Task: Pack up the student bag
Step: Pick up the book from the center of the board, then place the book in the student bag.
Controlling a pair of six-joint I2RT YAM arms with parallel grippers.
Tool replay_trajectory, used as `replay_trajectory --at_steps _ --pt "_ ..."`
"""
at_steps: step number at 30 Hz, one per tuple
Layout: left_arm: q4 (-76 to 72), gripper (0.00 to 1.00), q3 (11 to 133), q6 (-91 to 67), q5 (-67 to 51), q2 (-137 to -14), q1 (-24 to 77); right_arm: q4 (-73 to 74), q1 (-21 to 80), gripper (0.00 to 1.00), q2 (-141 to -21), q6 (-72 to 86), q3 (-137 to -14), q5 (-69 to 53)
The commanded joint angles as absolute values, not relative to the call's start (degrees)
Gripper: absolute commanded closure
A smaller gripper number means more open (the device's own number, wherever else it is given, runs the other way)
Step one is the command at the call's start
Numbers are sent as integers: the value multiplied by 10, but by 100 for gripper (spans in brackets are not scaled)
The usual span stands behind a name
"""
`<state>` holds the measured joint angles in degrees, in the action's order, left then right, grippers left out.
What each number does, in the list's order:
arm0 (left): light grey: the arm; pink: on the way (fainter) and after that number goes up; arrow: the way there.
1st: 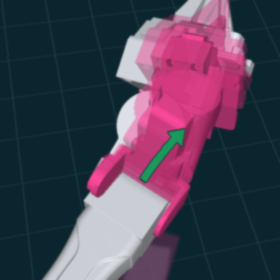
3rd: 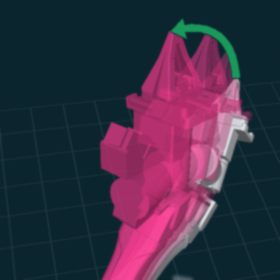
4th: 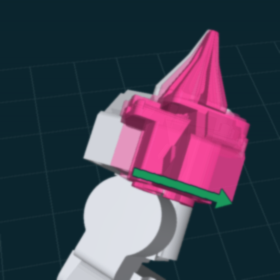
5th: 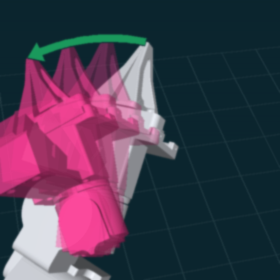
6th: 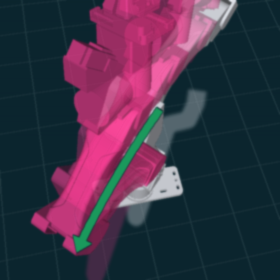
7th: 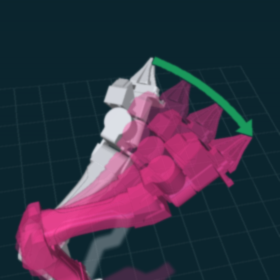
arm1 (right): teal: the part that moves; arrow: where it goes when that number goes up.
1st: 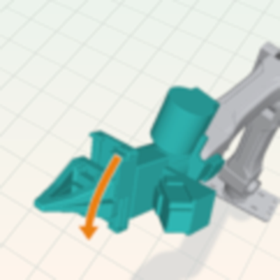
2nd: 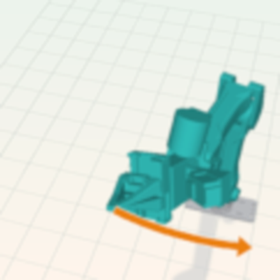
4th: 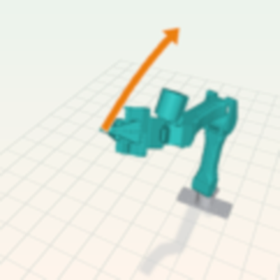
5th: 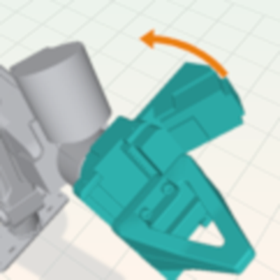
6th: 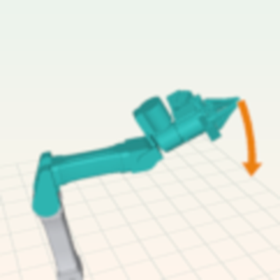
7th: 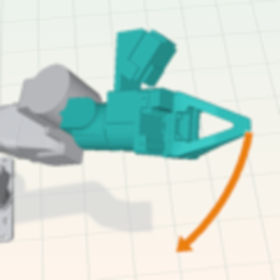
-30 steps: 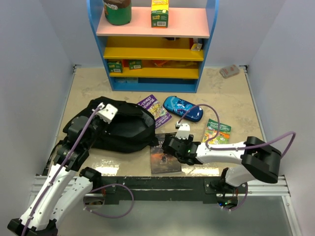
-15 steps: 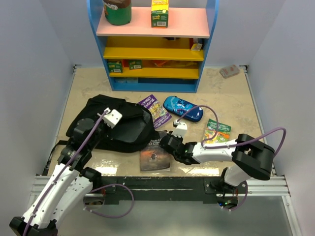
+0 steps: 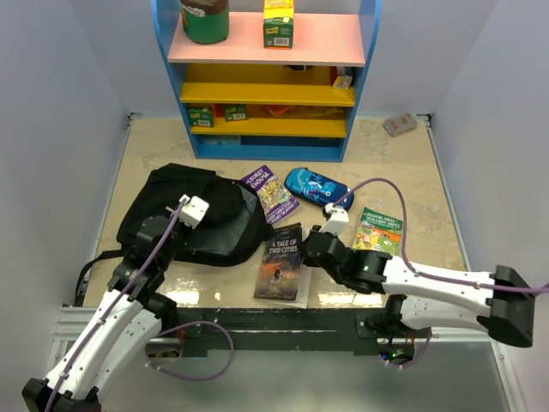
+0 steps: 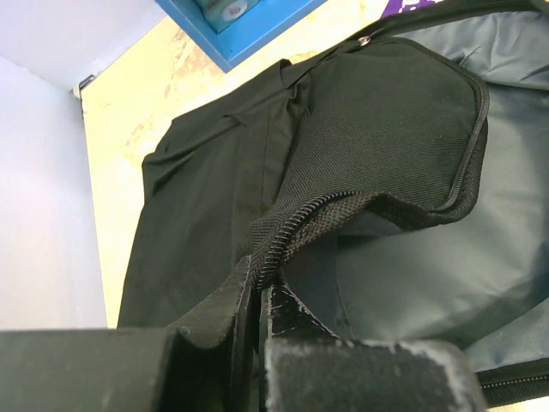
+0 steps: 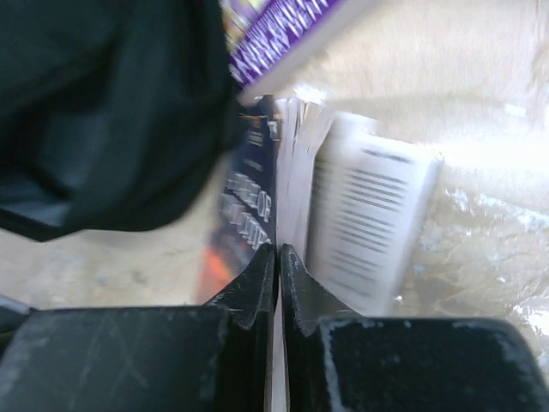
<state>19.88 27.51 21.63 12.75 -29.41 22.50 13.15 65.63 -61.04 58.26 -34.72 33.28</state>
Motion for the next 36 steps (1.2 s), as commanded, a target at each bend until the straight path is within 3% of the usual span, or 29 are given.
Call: replay_trajectory --at_steps 1,8,22,27,36 --pt "186 100 269 198 147 -287 222 182 657 100 -574 518 -444 358" --pt "197 100 275 198 144 -276 222 171 657 100 -614 448 -600 330" --pt "202 100 274 197 144 -259 222 140 674 100 -825 346 -879 304" --pt "211 100 273 200 142 -248 222 109 674 100 -876 343 -889 289" --pt "222 100 273 202 141 -236 222 47 671 100 -898 359 -774 276"
